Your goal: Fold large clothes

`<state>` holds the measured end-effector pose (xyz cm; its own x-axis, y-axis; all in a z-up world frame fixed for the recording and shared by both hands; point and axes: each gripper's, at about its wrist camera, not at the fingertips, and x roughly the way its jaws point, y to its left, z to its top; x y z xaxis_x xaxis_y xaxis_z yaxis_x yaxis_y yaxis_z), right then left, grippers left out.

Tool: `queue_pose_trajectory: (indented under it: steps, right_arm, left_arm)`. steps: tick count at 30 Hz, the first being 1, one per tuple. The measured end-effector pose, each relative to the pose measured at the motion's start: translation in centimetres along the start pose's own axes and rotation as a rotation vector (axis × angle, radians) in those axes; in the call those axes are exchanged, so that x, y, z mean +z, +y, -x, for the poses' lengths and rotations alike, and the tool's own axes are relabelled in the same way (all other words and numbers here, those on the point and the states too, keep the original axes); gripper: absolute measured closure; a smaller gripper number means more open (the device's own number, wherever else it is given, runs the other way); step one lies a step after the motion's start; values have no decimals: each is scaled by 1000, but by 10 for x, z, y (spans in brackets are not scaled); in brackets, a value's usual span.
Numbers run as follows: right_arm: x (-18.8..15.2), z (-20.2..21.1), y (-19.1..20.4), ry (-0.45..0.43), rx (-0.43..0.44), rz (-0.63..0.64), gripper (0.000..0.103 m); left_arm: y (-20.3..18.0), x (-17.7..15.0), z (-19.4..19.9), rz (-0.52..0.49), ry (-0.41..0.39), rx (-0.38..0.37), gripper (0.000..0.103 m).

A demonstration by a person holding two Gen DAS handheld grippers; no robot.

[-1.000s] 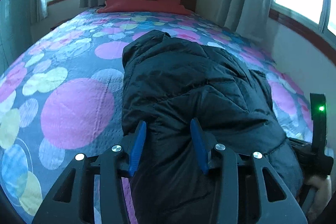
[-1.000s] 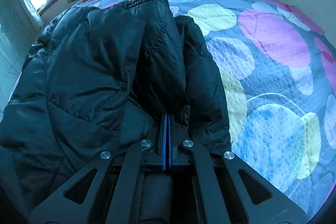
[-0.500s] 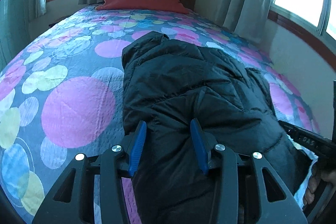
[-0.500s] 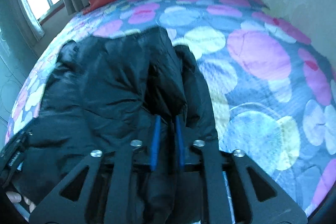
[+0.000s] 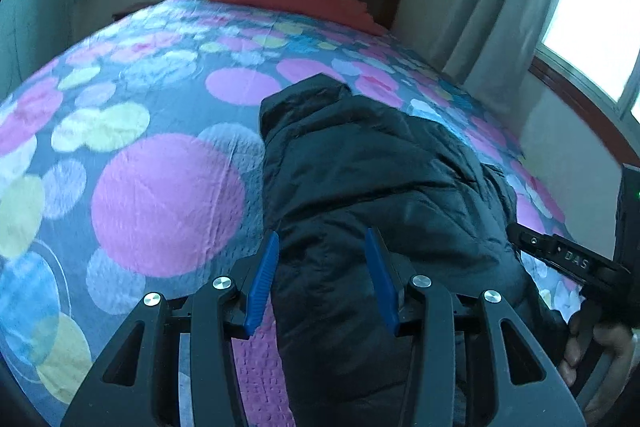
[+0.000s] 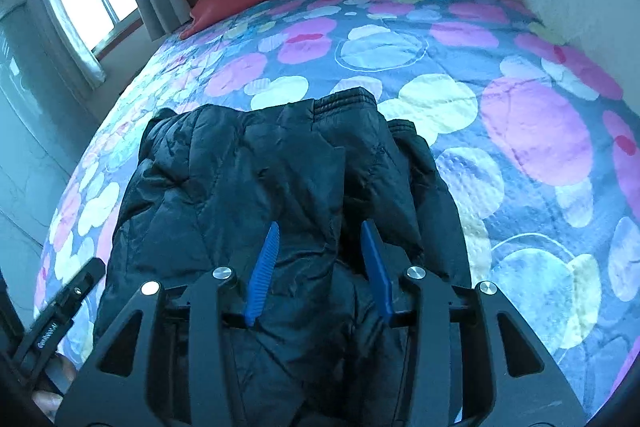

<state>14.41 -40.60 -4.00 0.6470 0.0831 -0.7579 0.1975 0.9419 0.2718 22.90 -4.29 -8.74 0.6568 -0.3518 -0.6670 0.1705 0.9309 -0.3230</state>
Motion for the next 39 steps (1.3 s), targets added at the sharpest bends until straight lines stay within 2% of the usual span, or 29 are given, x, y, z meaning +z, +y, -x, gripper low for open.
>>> queue_pose_trajectory:
  steps: [3,5,8,11,14,19,23,26,28,29,32,34,36,38,39]
  right_arm:
    - [8,3,-14,-23,39,-60,58]
    - [14,3,-24,-49,57,-106,41]
    - [19,-9,-40,-32,111,-168,37]
    - [21,-27,-55,21,167,-210,33]
    - [18,-31,-70,7,194,-258,29]
    - [12,-42,-81,-2,184,-279,26]
    - [10,-42,-88,-23,175,-289,25]
    - [5,-28,-94,-93,106,-285,25]
    - [2,-26,-99,-103,79,-272,23]
    - [1,-31,-102,-82,92,-274,22]
    - [-7,-57,-116,31,205,-347,21]
    - [-13,-68,-120,61,277,-382,20]
    - [-13,-70,-114,67,269,-339,21]
    - [-14,-75,-108,87,244,-318,41]
    - [-14,-75,-106,84,229,-309,46]
  left_arm:
    - [14,5,-8,102,27,-41,57]
    - [26,9,-18,195,58,-91,55]
    - [47,10,-36,351,92,-159,42]
    - [56,8,-52,418,139,-234,35]
    - [63,4,-57,469,152,-289,31]
    - [62,-1,-61,487,154,-341,26]
    - [58,0,-65,476,179,-352,22]
    - [58,0,-67,466,187,-361,22]
    - [57,3,-70,455,192,-368,21]
    - [56,5,-73,451,199,-370,20]
    - [52,11,-79,432,216,-371,17]
    - [49,12,-83,419,223,-369,17]
    - [45,16,-88,406,229,-367,17]
    - [40,18,-91,383,230,-356,21]
    - [36,19,-90,365,227,-348,26]
